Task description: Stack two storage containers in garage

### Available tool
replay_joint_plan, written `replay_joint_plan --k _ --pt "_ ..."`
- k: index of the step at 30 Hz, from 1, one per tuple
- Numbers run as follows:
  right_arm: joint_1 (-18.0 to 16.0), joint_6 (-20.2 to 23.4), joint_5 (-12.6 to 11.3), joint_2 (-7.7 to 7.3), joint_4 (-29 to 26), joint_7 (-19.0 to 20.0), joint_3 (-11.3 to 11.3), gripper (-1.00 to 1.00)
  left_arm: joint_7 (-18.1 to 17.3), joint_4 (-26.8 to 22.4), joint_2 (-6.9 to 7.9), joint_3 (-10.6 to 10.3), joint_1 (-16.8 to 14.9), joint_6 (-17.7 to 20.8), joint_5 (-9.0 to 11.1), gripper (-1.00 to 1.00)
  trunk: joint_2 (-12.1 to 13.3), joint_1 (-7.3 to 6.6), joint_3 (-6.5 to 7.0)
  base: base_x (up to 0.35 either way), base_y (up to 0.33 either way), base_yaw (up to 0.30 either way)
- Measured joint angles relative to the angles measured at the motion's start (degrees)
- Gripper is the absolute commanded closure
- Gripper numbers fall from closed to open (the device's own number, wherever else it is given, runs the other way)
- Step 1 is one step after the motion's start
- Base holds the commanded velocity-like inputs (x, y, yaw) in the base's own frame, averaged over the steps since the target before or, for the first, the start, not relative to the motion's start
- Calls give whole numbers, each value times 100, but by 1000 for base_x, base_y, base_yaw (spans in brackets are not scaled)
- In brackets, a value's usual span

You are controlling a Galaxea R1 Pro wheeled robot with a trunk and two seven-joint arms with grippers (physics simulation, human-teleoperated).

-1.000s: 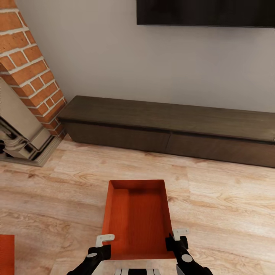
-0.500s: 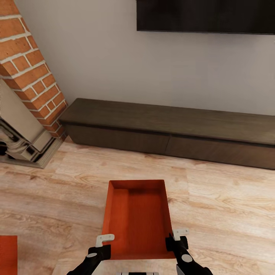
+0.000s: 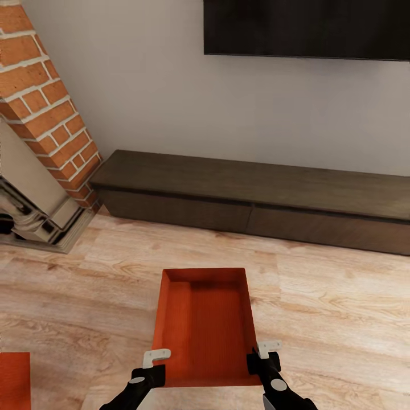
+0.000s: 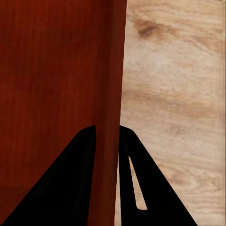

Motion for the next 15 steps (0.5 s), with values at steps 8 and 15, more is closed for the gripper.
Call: replay_joint_plan --k 8,15 --pt "0 1 4 -1 -1 1 -1 100 0 0 -1 1 1 -1 0 100 321 -176 144 0 0 0" --pt "0 -11 -5 -2 1 4 -2 100 5 -7 0 -6 0 -2 1 100 602 -330 269 0 0 0"
